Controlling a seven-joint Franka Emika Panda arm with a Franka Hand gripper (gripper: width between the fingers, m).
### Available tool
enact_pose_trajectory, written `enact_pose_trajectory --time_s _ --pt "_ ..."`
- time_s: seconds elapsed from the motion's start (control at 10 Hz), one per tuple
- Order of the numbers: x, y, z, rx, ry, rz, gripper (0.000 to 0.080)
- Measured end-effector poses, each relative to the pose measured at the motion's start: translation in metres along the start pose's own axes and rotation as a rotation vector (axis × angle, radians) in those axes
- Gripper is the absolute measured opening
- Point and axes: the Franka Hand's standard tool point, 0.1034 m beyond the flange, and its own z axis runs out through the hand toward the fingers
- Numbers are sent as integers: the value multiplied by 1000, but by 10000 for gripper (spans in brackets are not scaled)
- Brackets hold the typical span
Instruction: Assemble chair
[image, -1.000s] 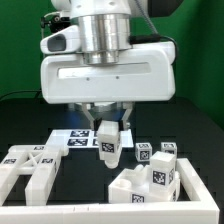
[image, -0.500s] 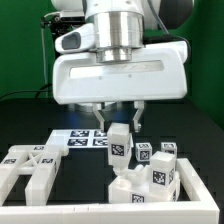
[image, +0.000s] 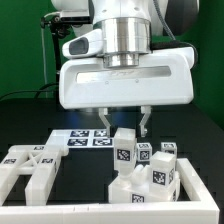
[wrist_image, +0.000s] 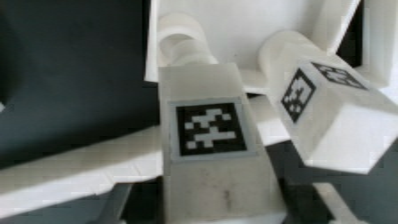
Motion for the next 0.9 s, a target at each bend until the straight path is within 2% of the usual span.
enact_pose_trajectory --time_s 0.1,0.5,0.9 --pt "-3 0 2 1 36 -9 291" --pt "-16 8 6 -11 23 -15 291" --pt "-18 10 11 -16 19 -20 291"
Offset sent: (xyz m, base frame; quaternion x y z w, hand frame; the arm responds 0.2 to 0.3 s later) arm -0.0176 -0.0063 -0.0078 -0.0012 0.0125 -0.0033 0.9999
